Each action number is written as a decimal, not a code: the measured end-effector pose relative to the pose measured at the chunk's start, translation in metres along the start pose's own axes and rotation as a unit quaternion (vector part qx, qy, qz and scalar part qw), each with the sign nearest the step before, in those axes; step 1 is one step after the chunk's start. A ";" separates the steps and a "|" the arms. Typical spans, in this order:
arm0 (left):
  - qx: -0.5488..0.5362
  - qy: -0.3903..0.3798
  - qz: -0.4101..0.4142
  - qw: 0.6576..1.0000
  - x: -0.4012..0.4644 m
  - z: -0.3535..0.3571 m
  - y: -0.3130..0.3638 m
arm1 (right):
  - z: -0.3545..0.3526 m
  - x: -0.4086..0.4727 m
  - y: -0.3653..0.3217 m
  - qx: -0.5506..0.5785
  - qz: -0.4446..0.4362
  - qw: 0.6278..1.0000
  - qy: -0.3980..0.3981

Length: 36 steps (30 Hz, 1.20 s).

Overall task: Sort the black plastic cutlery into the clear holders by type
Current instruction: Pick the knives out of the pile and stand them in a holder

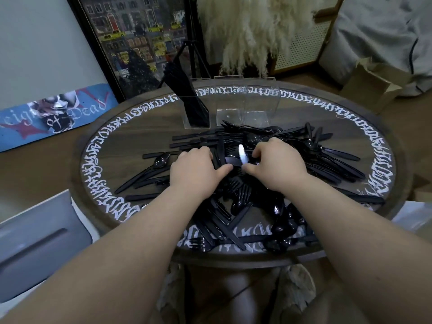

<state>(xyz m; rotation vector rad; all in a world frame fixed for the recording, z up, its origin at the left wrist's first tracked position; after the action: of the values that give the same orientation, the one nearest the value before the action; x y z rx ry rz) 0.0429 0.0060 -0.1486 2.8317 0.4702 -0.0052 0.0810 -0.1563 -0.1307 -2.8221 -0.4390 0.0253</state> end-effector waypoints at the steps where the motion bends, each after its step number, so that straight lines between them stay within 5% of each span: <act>1: -0.004 0.004 -0.007 1.000 0.003 0.001 0.001 | 0.003 0.003 0.000 -0.012 -0.003 1.000 -0.009; 11: -0.039 -0.015 0.002 0.999 0.013 0.005 -0.004 | 0.019 0.017 0.011 -0.007 0.029 0.997 -0.069; 29: -0.016 -0.036 -0.018 0.999 0.017 -0.008 -0.011 | -0.007 0.018 0.024 0.132 0.032 0.989 0.058; 36: -0.083 -0.037 -0.064 0.994 0.021 -0.019 -0.032 | -0.007 0.018 0.010 0.224 0.033 0.972 0.059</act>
<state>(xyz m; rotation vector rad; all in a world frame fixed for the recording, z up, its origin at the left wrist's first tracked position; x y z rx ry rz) 0.0514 0.0467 -0.1401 2.6258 0.6042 -0.0907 0.1015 -0.1621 -0.1261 -2.3773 -0.2702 -0.0257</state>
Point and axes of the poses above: each hand's wrist, its own x-axis towards the middle knuckle, its own z-axis out of the palm, y = z × x, the point moved 6 cm from there along x, towards the middle knuckle, and after that the axes turned 4 degrees about -z, right-handed, at the moved point
